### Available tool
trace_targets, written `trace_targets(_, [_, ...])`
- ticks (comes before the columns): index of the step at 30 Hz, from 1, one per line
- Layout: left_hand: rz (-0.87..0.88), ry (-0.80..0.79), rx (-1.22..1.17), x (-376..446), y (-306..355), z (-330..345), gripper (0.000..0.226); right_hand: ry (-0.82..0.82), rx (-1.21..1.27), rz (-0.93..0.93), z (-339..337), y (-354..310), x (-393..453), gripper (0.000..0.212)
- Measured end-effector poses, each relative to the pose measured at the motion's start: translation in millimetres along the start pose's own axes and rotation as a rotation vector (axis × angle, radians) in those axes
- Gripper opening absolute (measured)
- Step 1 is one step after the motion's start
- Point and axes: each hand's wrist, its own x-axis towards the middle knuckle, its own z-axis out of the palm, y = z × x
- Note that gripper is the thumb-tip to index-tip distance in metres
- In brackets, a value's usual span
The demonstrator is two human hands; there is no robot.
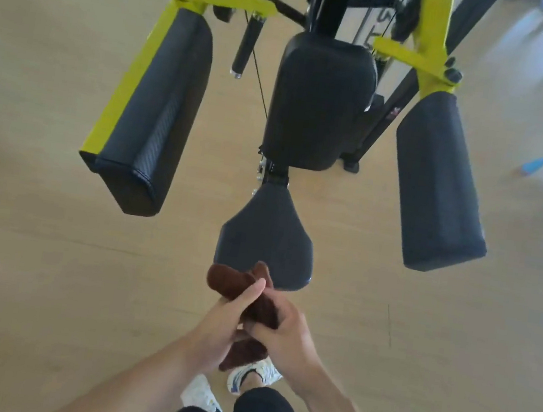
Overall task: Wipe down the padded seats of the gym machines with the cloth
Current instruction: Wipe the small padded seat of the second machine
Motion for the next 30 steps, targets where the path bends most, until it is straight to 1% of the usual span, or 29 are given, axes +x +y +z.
trace_targets(2, [0.068, 0.013, 0.026, -10.9, 8.4, 10.0, 0.037, -0.078, 0.066, -0.033, -5.7, -10.4, -12.0, 0.065])
trace_targets(3, [0.107, 0.046, 0.032, -15.4, 11.0, 13.9, 0.034, -0.079, 0.102, -0.043, -9.4, -14.5, -16.4, 0.067])
trace_targets(6, [0.189, 0.176, 0.038, -21.4, 16.4, 23.3, 0.027, -0.007, 0.200, -0.035, -23.0, -19.5, -18.2, 0.067])
trace_targets(8, [0.240, 0.232, 0.079, -23.0, 18.9, 30.2, 0.023, 0.035, 0.089, -0.056, -29.0, -21.4, -15.4, 0.073])
trace_targets(11, [0.263, 0.282, 0.126, -28.8, 20.8, 44.2, 0.023, 0.064, -0.192, -0.084, -32.9, -27.4, -13.9, 0.085])
trace_targets(13, [0.252, 0.292, 0.147, -30.2, 18.3, 48.9, 0.019, 0.045, -0.254, -0.115, -34.0, -34.1, -15.6, 0.093])
trace_targets(14, [0.253, 0.289, 0.174, -30.5, 17.5, 50.9, 0.021, 0.025, -0.279, -0.120, -35.2, -36.2, -16.6, 0.094])
trace_targets(15, [0.267, 0.281, 0.204, -30.2, 16.6, 52.6, 0.025, 0.015, -0.321, -0.119, -38.0, -33.9, -16.3, 0.088])
trace_targets(16, [0.279, 0.275, 0.225, -29.3, 15.6, 54.8, 0.028, 0.001, -0.366, -0.111, -41.5, -29.7, -15.5, 0.075])
trace_targets(17, [0.293, 0.278, 0.235, -31.5, 17.0, 60.2, 0.029, -0.019, -0.407, -0.091, -46.3, -23.9, -13.7, 0.058])
trace_targets(19, [0.322, 0.289, 0.231, -34.0, 19.4, 71.8, 0.026, 0.007, -0.510, -0.025, -59.9, -8.7, -11.3, 0.025])
trace_targets(20, [0.339, 0.295, 0.224, -33.2, 19.1, 77.2, 0.024, 0.029, -0.532, 0.023, -68.1, -2.5, -11.9, 0.019])
trace_targets(22, [0.391, 0.369, 0.289, -31.6, 16.2, 86.0, 0.022, 0.081, -0.524, 0.076, -86.5, 4.7, -15.4, 0.025])
trace_targets(25, [0.458, 0.489, 0.379, -25.2, 11.5, 88.1, 0.024, 0.151, -0.551, 0.084, -114.8, 10.8, -20.3, 0.018])
trace_targets(26, [0.481, 0.505, 0.406, -22.5, 9.8, 86.1, 0.025, 0.193, -0.613, 0.073, -123.5, 13.6, -20.6, 0.018])
trace_targets(28, [0.498, 0.515, 0.543, -23.7, 11.9, 84.3, 0.031, 0.292, -0.728, 0.023, -139.3, 15.2, -20.9, 0.023])
trace_targets(30, [0.500, 0.518, 0.680, -24.6, 15.6, 79.9, 0.043, 0.337, -0.735, -0.056, -149.8, 9.1, -21.5, 0.022])
